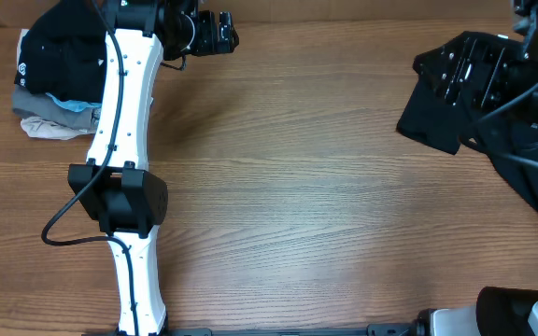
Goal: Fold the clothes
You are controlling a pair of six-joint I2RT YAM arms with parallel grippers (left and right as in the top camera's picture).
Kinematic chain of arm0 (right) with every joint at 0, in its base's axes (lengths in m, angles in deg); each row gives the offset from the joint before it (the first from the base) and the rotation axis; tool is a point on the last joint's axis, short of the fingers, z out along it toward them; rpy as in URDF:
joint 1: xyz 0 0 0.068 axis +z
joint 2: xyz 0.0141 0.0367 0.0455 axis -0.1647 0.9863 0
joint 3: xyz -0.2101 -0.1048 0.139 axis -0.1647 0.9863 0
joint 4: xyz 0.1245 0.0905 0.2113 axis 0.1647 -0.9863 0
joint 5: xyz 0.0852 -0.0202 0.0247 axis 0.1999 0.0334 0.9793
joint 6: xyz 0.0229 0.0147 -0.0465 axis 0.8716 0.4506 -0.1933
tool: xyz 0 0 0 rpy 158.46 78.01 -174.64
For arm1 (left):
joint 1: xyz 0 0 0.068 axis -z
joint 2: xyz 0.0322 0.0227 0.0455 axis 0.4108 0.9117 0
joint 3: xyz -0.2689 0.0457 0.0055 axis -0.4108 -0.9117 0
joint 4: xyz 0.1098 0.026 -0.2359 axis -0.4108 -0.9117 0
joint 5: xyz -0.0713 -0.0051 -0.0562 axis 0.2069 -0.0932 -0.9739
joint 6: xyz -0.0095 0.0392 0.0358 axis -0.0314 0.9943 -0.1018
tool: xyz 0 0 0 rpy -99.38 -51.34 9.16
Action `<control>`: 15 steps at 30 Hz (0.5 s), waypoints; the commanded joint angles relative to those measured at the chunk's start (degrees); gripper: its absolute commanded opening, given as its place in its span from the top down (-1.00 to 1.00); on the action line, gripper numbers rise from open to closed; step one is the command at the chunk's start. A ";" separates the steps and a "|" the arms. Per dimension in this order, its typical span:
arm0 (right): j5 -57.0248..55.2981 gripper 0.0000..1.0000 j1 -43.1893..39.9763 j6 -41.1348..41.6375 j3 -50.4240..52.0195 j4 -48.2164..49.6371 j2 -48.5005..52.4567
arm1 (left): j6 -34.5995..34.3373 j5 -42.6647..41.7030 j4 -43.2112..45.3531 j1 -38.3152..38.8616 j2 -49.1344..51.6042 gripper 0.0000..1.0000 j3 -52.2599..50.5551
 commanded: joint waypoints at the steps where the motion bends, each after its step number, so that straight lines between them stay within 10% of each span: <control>1: 4.79 -1.00 -0.04 -0.07 -0.35 0.13 -0.50 | -0.98 -0.39 0.04 0.02 -0.57 -1.00 0.79; 15: -21.24 -1.00 4.83 -4.66 1.31 7.63 -3.98 | -0.98 -0.39 0.04 0.02 -0.57 -1.00 0.79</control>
